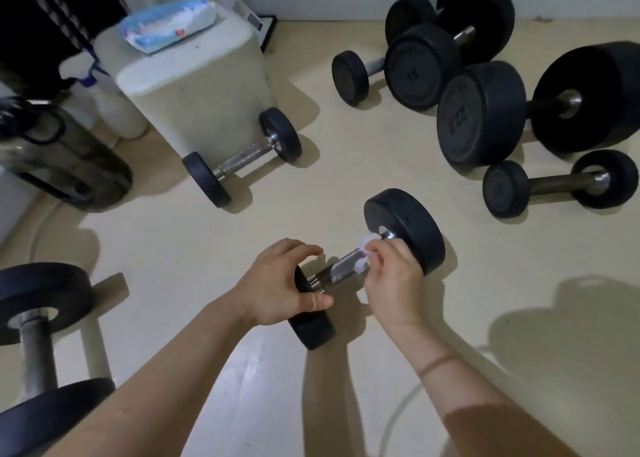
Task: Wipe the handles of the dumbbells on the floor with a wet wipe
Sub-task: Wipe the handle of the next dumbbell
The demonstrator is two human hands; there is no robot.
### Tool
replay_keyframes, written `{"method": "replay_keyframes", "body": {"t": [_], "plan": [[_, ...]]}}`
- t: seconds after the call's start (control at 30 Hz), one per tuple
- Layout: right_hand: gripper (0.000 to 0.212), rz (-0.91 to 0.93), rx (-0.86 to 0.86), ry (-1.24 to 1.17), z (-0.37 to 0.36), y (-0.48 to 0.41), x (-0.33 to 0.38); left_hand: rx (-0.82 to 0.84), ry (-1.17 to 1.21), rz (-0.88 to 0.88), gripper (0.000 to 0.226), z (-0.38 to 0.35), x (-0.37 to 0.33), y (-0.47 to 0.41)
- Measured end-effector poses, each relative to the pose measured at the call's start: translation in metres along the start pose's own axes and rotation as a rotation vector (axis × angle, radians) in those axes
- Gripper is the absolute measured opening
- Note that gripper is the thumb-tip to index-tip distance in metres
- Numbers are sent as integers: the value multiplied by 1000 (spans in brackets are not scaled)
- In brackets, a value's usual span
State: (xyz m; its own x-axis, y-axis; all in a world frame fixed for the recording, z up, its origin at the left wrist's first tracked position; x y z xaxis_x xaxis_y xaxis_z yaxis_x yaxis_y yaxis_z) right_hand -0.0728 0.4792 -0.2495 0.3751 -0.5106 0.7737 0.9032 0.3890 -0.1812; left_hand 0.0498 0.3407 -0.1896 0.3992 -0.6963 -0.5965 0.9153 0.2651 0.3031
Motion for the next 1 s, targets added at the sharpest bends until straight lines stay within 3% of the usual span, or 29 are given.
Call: {"method": "replay_keyframes", "body": {"t": [0.07, 0.17, 0.2, 0.3, 0.33, 0.43, 0.5, 0.6, 0.67, 0.87, 0.93, 1.0], "plan": [[19, -6, 9, 35, -3, -2, 4, -40, -11, 12, 86, -3, -3, 2], [24, 68, 311, 25, -19, 27, 25, -117, -34, 17, 78, -2, -14, 8], [24, -10, 396, -26, -17, 27, 31, -126, -51, 20, 74, -2, -17, 9], [18, -654, 633, -666, 6, 0, 40, -62, -106, 61, 63, 1, -24, 10], [16, -780, 698, -908, 18, -8, 46, -13, -79, 80, 62, 6, -27, 10], [23, -828, 822, -1268, 48, -25, 70, 21, 429, 159, 61, 32, -58, 16], [25, -834, 918, -1377, 62, -29, 90, -91, 671, 123, 39, 54, -86, 19], [22, -790, 958, -1381, 78, -34, 112, -303, 573, 83, 21, 83, -112, 22], [21, -757, 915, -1347, 85, -38, 119, -359, 507, 78, 11, 100, -123, 27], [28, -739, 855, -1405, 105, -46, 135, -284, 203, -10, 22, 142, -151, 54], [29, -687, 838, -1307, 110, -47, 141, -287, 107, -23, 18, 153, -154, 60], [30, -531, 791, -1057, 114, -50, 146, -257, 59, -25, 13, 160, -153, 62]]}}
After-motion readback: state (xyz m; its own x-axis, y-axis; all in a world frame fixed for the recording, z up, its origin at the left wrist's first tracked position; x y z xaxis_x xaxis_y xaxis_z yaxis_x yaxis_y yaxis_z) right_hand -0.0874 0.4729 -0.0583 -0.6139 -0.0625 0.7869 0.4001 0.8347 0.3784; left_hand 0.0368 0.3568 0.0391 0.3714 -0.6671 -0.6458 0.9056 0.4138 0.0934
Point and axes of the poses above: each hand's wrist, its own y-axis away from the middle knuckle, its own z-axis out of the back of the hand, x = y × z, the point moved 2 cm from there along -y, towards the middle knuckle, and after that the axes turned 10 degrees about -z, right-handed, at the moved point
